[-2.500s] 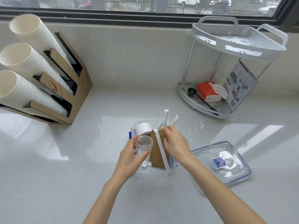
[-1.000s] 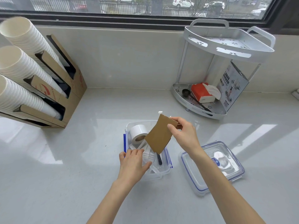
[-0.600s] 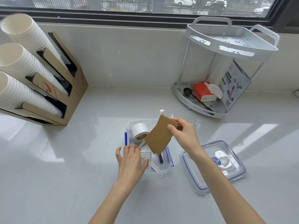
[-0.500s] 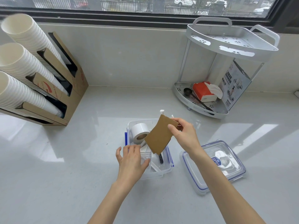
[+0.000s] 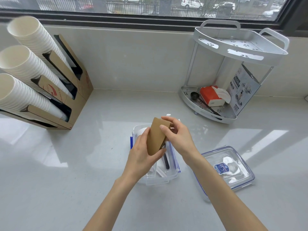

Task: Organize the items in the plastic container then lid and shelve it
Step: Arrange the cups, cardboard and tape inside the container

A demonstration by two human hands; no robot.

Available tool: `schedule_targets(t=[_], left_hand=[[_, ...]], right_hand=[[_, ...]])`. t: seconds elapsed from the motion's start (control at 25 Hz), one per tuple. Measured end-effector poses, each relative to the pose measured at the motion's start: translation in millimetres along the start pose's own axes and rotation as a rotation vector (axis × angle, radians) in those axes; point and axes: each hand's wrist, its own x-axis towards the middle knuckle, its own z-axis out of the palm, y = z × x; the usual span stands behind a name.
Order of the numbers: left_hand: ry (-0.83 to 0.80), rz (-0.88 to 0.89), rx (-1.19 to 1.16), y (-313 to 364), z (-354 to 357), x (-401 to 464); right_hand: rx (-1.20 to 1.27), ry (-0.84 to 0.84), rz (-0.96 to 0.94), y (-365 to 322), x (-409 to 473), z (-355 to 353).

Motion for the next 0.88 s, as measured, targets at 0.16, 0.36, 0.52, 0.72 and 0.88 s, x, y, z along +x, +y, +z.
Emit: schedule_targets(t=[0.16, 0.36, 0.52, 0.72, 0.88], left_hand=[[-0.112, -0.119, -0.277, 2, -5, -2], [-0.134, -0.151, -0.388, 4, -10, -2], [-0.133, -0.143, -0.377, 6, -13, -4], [0.030, -0.270, -0.454, -11, -18, 6], [0.043, -0.321, -0.409, -19, -11, 4]], right_hand=[[0.021, -0.141, -0.026, -2, 1, 6], [0.010, -0.202, -0.001, 0, -1, 11], [0.000, -0.215, 0.041, 4, 1, 17], [0.011, -0.254, 0.101, 21, -14, 23], [-0.196, -0.358, 0.042, 28, -25, 24]])
